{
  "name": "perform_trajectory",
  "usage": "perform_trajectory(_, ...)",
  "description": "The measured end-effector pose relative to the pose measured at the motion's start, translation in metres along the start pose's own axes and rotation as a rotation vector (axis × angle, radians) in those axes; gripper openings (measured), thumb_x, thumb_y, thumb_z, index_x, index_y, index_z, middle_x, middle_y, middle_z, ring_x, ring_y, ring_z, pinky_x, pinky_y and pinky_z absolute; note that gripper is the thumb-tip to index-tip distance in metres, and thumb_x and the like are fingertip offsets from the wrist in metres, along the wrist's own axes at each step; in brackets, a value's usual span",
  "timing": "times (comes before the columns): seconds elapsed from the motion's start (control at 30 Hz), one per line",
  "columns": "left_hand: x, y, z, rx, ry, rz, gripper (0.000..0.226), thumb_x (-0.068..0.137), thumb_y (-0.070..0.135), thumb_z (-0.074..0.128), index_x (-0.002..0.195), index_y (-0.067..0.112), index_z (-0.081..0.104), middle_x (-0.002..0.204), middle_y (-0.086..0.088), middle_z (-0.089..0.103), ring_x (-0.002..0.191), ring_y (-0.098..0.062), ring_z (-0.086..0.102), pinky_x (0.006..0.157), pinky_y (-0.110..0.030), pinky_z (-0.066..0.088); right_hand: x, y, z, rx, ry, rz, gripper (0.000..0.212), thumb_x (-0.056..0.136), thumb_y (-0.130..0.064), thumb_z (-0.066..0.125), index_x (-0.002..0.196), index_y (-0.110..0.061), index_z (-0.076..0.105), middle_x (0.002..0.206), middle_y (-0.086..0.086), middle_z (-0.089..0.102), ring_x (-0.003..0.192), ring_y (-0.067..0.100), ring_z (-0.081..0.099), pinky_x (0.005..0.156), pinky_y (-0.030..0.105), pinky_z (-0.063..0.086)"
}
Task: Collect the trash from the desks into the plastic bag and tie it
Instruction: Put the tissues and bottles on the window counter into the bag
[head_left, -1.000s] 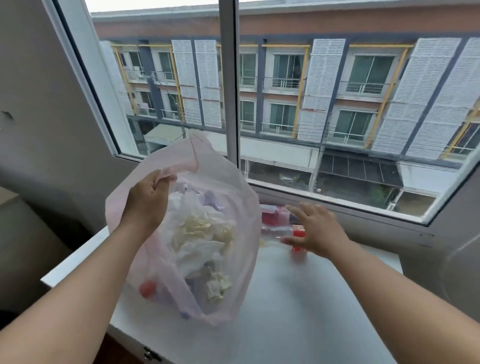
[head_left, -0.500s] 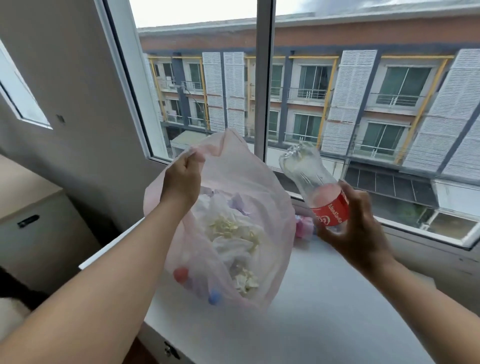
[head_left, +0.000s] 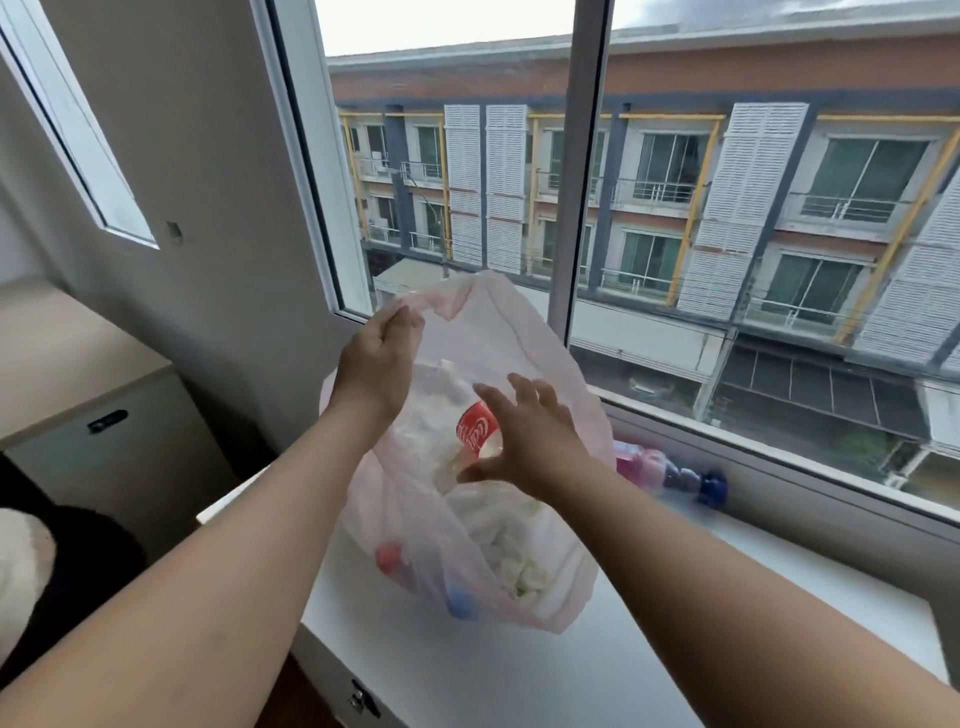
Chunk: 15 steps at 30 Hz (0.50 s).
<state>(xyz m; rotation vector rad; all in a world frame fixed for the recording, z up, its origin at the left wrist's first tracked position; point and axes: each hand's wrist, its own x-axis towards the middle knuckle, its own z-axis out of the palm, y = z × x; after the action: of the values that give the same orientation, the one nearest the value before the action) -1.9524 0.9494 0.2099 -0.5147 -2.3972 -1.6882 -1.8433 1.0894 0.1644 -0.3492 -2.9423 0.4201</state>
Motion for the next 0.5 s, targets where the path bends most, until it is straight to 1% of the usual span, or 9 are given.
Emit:
perform_trajectory(0.03, 0.001, -0.002, 0.0, 0.007, -0.002, -0.004, 0.071, 0.079, 0.066, 0.026, 0.126, 0.026, 0.062, 0.13, 0.002, 0.061, 0.115, -0.02, 0.054, 0.089, -0.03, 0.04, 0.0, 0.003, 0.0, -0.063, -0.004, -0.045, 0.098, 0.066, -0.059, 0.076, 0.146, -0.038, 0.024, 0.158, 0.005, 0.018, 0.143, 0.033, 0.015, 0.112, 0.049, 0.022)
perform_trajectory(0.07, 0.001, -0.004, 0.0, 0.014, -0.004, -0.005, 0.069, 0.081, 0.064, 0.027, 0.127, 0.025, 0.061, 0.131, 0.002, 0.061, 0.117, -0.02, 0.054, 0.09, -0.03, 0.04, -0.001, 0.008, -0.002, -0.135, 0.048, -0.113, 0.09, 0.069, -0.058, 0.074, 0.145, -0.036, 0.029, 0.155, 0.006, 0.024, 0.142, 0.035, 0.02, 0.111, 0.049, 0.024)
perform_trajectory(0.13, 0.002, -0.008, 0.004, 0.025, -0.006, -0.001, 0.059, 0.09, 0.056, 0.031, 0.129, 0.023, 0.06, 0.134, 0.001, 0.06, 0.121, -0.02, 0.052, 0.094, -0.029, 0.039, -0.009, 0.025, -0.009, -0.256, 0.261, -0.276, 0.065, 0.079, -0.054, 0.066, 0.135, -0.027, 0.047, 0.139, 0.009, 0.047, 0.127, 0.035, 0.041, 0.098, 0.046, 0.037)
perform_trajectory(0.2, 0.003, -0.01, 0.012, 0.004, 0.002, -0.008, 0.05, 0.096, 0.048, 0.036, 0.129, 0.02, 0.06, 0.133, -0.001, 0.06, 0.122, -0.022, 0.052, 0.1, -0.033, 0.04, -0.018, 0.046, -0.016, -0.319, 0.524, -0.378, 0.052, 0.084, -0.053, 0.057, 0.125, -0.021, 0.058, 0.123, 0.011, 0.058, 0.113, 0.033, 0.048, 0.087, 0.042, 0.042)
perform_trajectory(0.23, 0.004, -0.009, 0.018, -0.013, 0.004, -0.015, 0.048, 0.097, 0.045, 0.037, 0.128, 0.018, 0.06, 0.132, -0.004, 0.061, 0.121, -0.023, 0.053, 0.101, -0.036, 0.041, -0.022, 0.059, -0.02, -0.33, 0.631, -0.379, 0.052, 0.085, -0.054, 0.054, 0.124, -0.021, 0.059, 0.123, 0.012, 0.058, 0.112, 0.032, 0.045, 0.087, 0.042, 0.042)
perform_trajectory(0.3, 0.004, -0.007, 0.031, -0.013, -0.01, -0.01, 0.047, 0.096, 0.045, 0.037, 0.125, 0.018, 0.061, 0.128, -0.006, 0.063, 0.116, -0.025, 0.055, 0.093, -0.036, 0.043, -0.027, 0.087, -0.027, -0.302, 0.761, -0.282, 0.054, 0.085, -0.056, 0.051, 0.126, -0.021, 0.055, 0.125, 0.013, 0.054, 0.114, 0.032, 0.041, 0.088, 0.041, 0.038)
perform_trajectory(0.33, 0.004, -0.007, 0.038, 0.008, -0.021, 0.0, 0.046, 0.096, 0.046, 0.037, 0.126, 0.021, 0.06, 0.128, -0.003, 0.063, 0.115, -0.023, 0.055, 0.089, -0.032, 0.041, -0.029, 0.103, -0.029, -0.262, 0.779, -0.199, 0.055, 0.085, -0.057, 0.049, 0.127, -0.021, 0.052, 0.125, 0.012, 0.052, 0.113, 0.031, 0.04, 0.087, 0.041, 0.037)
perform_trajectory(0.4, 0.005, -0.01, 0.047, 0.056, -0.033, 0.015, 0.045, 0.097, 0.046, 0.037, 0.132, 0.026, 0.058, 0.134, 0.002, 0.059, 0.12, -0.02, 0.051, 0.09, -0.025, 0.034, -0.032, 0.135, -0.03, -0.156, 0.69, 0.009, 0.056, 0.088, -0.059, 0.043, 0.132, -0.023, 0.046, 0.124, 0.008, 0.05, 0.112, 0.031, 0.041, 0.087, 0.042, 0.038)
perform_trajectory(0.5, 0.01, -0.018, 0.053, 0.078, -0.05, 0.006, 0.045, 0.096, 0.047, 0.036, 0.13, 0.029, 0.058, 0.133, 0.002, 0.06, 0.12, -0.02, 0.051, 0.09, -0.027, 0.035, -0.034, 0.179, -0.015, -0.115, 0.366, 0.288, 0.054, 0.095, -0.058, 0.034, 0.143, -0.033, 0.036, 0.141, 0.003, 0.044, 0.122, 0.034, 0.038, 0.097, 0.046, 0.037)
